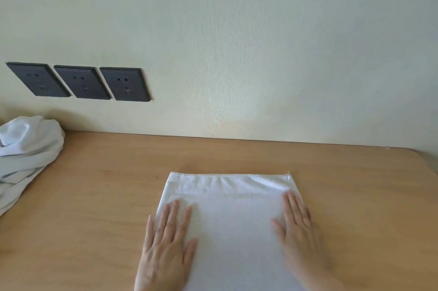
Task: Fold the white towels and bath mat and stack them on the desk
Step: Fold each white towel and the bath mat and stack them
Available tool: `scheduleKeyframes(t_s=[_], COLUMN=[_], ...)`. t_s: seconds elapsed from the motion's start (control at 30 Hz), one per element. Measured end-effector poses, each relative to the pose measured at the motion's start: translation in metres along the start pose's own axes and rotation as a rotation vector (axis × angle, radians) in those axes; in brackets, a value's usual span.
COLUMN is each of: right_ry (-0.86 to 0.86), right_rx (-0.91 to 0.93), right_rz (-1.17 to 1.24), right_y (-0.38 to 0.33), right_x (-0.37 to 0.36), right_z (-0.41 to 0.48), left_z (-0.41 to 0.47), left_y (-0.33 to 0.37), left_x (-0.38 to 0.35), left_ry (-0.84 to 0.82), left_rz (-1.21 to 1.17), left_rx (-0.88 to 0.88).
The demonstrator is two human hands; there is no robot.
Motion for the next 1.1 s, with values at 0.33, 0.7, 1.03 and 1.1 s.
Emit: scheduleKeyframes(t_s=[0.33,0.7,1.03,1.1], right_ry=[-0.008,0.091,-0.219,-0.221], right_rx=[0.366,0.060,0.307,0.271], right_rz=[0.061,-0.066,0.364,0.218], right_y=[-0.090,0.002,-0.249,-0.263], right_x=[-0.037,-0.002,-0.042,-0.048], right_z=[0.042,0.060,0.112,0.127], left_z=[0.078,0.072,0.053,0.061], left_y=[0.020,-0.005,0.020,0.028], left_x=[-0.010,-0.004,-0.009,-0.013], left_ry=[0.036,0.118,0.090,0.114], left_rz=[0.056,0.031,-0.034,-0.025], left_rx=[-0.070,0.046,-0.090,-0.143])
Point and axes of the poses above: each hand's wrist, its own z-axis towards the middle knuckle, its own x-axis out of the back of the hand, y = z × x, the point moved 9 cm from there along z, towards the middle knuckle, and after that the axes turned 10 degrees about z, right-handed, at the moved point
